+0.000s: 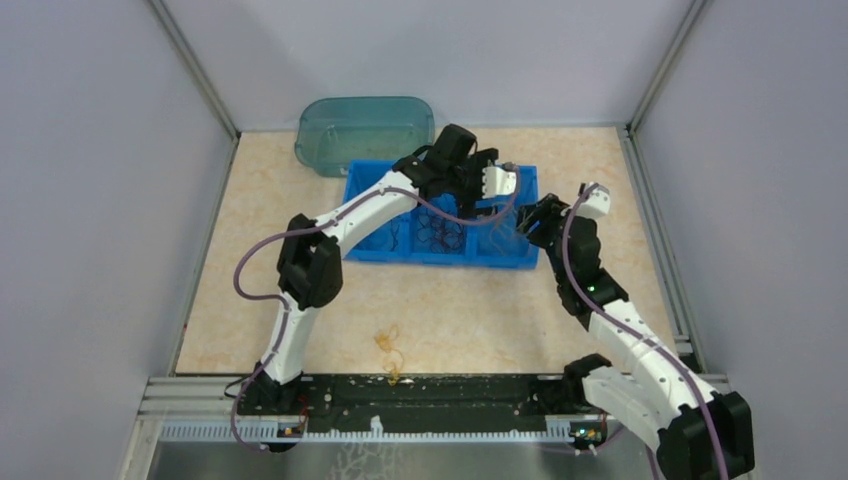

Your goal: Untangle the cables

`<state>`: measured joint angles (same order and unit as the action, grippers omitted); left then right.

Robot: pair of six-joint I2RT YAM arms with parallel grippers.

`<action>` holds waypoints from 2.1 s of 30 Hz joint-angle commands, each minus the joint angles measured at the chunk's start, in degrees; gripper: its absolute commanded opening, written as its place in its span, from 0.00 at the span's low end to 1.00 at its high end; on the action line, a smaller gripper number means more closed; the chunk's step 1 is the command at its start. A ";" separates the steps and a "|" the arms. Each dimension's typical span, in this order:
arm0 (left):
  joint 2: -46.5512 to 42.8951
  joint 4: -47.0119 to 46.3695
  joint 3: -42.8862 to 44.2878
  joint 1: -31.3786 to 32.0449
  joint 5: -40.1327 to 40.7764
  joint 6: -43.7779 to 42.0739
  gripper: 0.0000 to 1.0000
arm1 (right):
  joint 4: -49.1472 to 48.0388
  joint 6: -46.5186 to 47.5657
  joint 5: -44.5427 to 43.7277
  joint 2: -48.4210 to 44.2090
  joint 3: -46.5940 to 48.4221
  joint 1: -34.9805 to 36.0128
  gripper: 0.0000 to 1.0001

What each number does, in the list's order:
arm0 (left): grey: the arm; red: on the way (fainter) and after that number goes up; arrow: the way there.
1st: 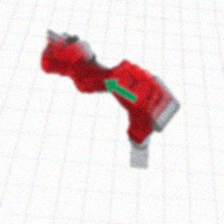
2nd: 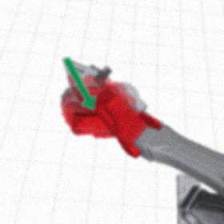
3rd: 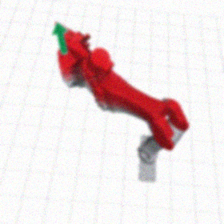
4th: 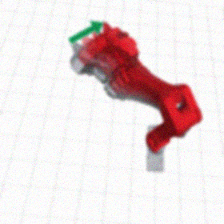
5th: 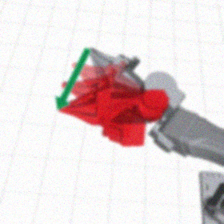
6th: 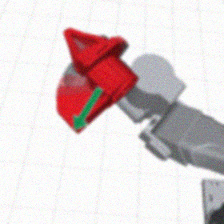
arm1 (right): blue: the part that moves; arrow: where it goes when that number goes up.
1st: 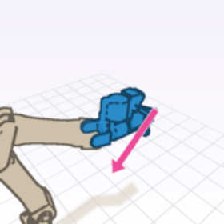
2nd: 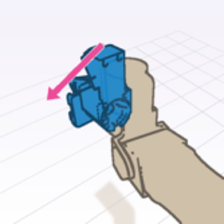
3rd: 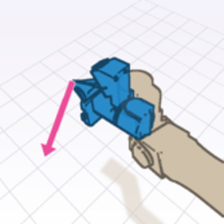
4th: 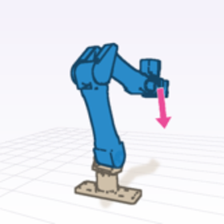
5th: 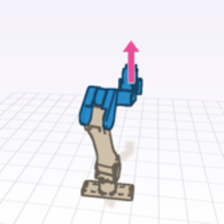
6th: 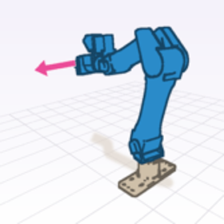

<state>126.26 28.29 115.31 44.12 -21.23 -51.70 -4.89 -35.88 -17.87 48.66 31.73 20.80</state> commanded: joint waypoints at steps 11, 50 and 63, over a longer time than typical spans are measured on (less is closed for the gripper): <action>-10.12 1.98 1.77 -1.96 11.99 0.72 1.00 | -11.15 -4.49 10.41 15.13 6.25 -1.33 0.53; -63.11 7.92 -48.22 -42.35 -10.46 23.42 1.00 | -22.35 18.84 18.74 49.52 14.40 50.44 0.35; -63.33 5.07 -49.81 -42.38 -12.32 23.31 1.00 | -14.35 19.02 23.27 22.76 15.55 40.95 0.00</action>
<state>63.96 35.70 66.83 2.11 -32.45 -28.10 -19.44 -16.29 2.26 82.37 45.21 65.95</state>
